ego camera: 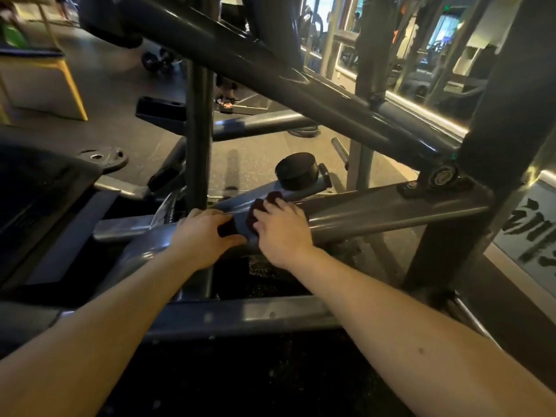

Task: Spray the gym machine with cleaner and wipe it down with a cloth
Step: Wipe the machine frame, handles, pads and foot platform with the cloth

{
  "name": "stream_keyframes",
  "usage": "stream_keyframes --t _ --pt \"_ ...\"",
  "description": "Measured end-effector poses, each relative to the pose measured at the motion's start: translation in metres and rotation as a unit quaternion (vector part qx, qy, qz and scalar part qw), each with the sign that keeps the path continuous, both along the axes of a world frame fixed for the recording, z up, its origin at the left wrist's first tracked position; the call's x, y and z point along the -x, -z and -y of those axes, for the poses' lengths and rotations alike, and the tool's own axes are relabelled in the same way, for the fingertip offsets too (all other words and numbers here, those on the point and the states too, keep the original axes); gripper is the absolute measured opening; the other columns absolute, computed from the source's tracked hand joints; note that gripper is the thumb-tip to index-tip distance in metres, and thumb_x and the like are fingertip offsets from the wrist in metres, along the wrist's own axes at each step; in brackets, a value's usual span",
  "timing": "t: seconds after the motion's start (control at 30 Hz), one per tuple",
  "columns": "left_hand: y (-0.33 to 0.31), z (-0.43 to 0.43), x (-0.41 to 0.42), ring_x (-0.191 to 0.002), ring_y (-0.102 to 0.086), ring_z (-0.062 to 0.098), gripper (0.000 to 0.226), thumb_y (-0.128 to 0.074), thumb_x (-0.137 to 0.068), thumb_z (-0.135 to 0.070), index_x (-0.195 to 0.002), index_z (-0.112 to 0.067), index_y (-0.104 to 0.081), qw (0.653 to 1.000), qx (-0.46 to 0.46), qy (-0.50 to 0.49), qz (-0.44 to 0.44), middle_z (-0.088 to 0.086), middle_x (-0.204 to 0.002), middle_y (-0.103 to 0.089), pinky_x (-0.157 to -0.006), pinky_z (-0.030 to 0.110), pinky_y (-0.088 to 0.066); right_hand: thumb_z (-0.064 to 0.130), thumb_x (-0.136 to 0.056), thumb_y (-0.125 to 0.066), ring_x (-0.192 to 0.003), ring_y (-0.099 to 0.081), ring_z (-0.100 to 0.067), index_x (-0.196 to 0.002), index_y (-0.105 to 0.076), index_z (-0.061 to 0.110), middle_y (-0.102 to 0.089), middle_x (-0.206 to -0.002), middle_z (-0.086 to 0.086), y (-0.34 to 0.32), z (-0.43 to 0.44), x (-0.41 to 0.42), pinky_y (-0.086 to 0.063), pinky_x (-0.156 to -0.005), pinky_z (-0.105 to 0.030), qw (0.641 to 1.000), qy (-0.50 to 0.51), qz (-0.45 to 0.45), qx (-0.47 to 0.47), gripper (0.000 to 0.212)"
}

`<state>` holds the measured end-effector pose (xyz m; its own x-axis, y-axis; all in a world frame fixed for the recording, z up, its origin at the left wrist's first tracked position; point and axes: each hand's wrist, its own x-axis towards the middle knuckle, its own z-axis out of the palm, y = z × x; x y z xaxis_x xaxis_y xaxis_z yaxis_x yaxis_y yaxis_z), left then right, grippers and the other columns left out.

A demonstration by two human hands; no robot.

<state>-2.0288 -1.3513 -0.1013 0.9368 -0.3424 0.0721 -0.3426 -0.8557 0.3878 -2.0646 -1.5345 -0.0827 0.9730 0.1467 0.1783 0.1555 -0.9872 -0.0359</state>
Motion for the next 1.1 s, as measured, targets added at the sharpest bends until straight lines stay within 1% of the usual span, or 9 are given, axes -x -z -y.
stream_keyframes --t 0.1,0.27,0.33,0.47,0.57,0.67,0.8,0.93,1.1 --pt "0.001 -0.008 0.001 -0.140 -0.037 0.025 0.061 -0.064 -0.091 -0.063 -0.144 -0.035 -0.053 0.999 0.018 -0.017 -0.022 -0.002 -0.148 -0.052 -0.113 0.048 -0.037 0.036 -0.109 -0.041 -0.151 -0.033 -0.023 -0.145 -0.056 0.026 -0.046 -0.159 0.003 -0.008 0.036 0.005 -0.025 -0.122 -0.045 1.000 0.014 -0.011 -0.022 0.041" --pt "0.005 -0.011 0.001 -0.142 -0.034 0.025 0.062 -0.064 -0.092 -0.061 -0.146 -0.032 -0.053 0.999 0.034 -0.004 -0.019 0.000 -0.151 -0.049 -0.114 0.049 -0.035 0.039 -0.109 -0.036 -0.147 -0.039 -0.025 -0.146 -0.055 0.028 -0.052 -0.153 0.001 -0.029 0.124 0.009 -0.029 -0.121 -0.052 0.978 0.207 0.026 -0.009 0.042" --pt "0.007 -0.010 0.000 -0.143 -0.033 0.026 0.067 -0.063 -0.093 -0.060 -0.151 -0.029 -0.048 0.999 0.036 -0.009 -0.017 0.001 -0.155 -0.046 -0.117 0.047 -0.032 0.037 -0.108 -0.038 -0.145 -0.041 -0.027 -0.144 -0.057 0.027 -0.055 -0.149 -0.001 -0.032 0.125 0.002 -0.031 -0.120 -0.052 0.972 0.235 0.008 0.025 0.042" --pt "0.011 -0.015 0.000 -0.141 -0.035 0.025 0.069 -0.062 -0.092 -0.063 -0.151 -0.030 -0.048 1.000 0.023 -0.003 0.007 0.000 -0.155 -0.047 -0.117 0.046 -0.032 0.033 -0.103 -0.047 -0.117 -0.056 -0.029 -0.113 -0.066 0.024 -0.064 -0.116 -0.005 -0.034 0.053 -0.018 -0.043 -0.105 -0.050 0.978 0.176 -0.071 0.084 0.024" --pt "0.016 -0.032 0.001 -0.142 -0.035 0.027 0.074 -0.062 -0.088 -0.070 -0.149 -0.031 -0.047 0.999 0.013 -0.038 0.000 0.000 -0.153 -0.048 -0.115 0.049 -0.032 0.033 -0.105 -0.042 -0.101 -0.060 -0.027 -0.106 -0.065 0.019 -0.065 -0.108 -0.007 -0.020 -0.025 -0.036 -0.047 -0.097 -0.049 0.986 0.096 -0.106 0.088 0.027" --pt "0.022 -0.048 0.003 -0.147 -0.031 0.029 0.080 -0.061 -0.085 -0.074 -0.151 -0.033 -0.043 0.998 -0.010 -0.061 -0.003 -0.002 -0.157 -0.043 -0.118 0.052 -0.025 0.033 -0.106 -0.040 -0.108 -0.059 -0.029 -0.112 -0.065 0.020 -0.064 -0.115 -0.008 -0.003 -0.067 -0.047 -0.044 -0.099 -0.050 0.992 0.028 -0.088 0.090 0.029" --pt "0.019 -0.052 -0.002 -0.146 -0.030 0.027 0.081 -0.065 -0.084 -0.073 -0.151 -0.034 -0.042 0.998 0.007 -0.055 -0.012 -0.003 -0.156 -0.043 -0.119 0.051 -0.023 0.036 -0.110 -0.037 -0.114 -0.059 -0.028 -0.122 -0.066 0.022 -0.065 -0.122 -0.006 -0.014 -0.036 -0.047 -0.045 -0.103 -0.051 0.991 0.023 -0.128 0.004 0.034" --pt "0.026 -0.055 -0.003 -0.148 -0.025 0.027 0.083 -0.062 -0.085 -0.075 -0.154 -0.035 -0.039 0.998 0.025 -0.049 -0.021 -0.005 -0.158 -0.039 -0.120 0.052 -0.020 0.036 -0.110 -0.038 -0.118 -0.058 -0.027 -0.127 -0.064 0.026 -0.065 -0.125 -0.006 -0.020 0.042 -0.030 -0.045 -0.105 -0.051 0.992 0.109 -0.059 0.004 0.033" --pt "0.030 -0.050 0.003 -0.151 -0.019 0.028 0.084 -0.057 -0.088 -0.075 -0.158 -0.034 -0.034 0.997 0.026 -0.068 -0.014 -0.006 -0.164 -0.031 -0.121 0.050 -0.017 0.038 -0.108 -0.035 -0.144 -0.043 -0.029 -0.141 -0.062 0.022 -0.059 -0.147 -0.004 0.006 0.088 -0.008 -0.031 -0.120 -0.053 0.965 0.227 0.132 -0.021 0.045"
